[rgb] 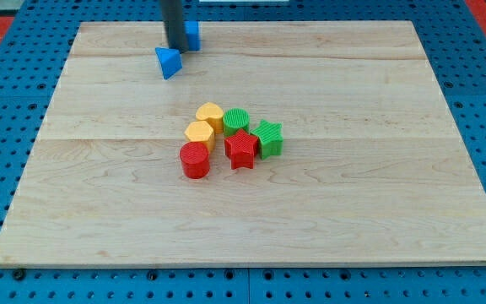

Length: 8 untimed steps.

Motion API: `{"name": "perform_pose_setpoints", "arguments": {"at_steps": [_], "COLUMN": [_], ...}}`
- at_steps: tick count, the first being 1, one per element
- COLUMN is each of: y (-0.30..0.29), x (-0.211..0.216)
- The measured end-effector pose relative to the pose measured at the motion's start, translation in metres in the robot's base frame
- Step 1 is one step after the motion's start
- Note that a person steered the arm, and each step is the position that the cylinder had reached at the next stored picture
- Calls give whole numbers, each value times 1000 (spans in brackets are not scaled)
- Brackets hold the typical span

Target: Push the cube into the group of blocks

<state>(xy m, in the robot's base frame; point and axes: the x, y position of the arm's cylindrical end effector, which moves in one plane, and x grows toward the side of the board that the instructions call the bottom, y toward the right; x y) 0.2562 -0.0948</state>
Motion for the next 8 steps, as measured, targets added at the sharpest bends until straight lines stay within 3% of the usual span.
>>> {"name": "perform_pose_setpoints", "arguments": {"at_steps": [1, 2, 3, 4, 5, 7, 8], "y": [-58, -48, 12, -5, 17, 59, 19], "x": [-9, -29, -38, -50, -62, 28, 0]}}
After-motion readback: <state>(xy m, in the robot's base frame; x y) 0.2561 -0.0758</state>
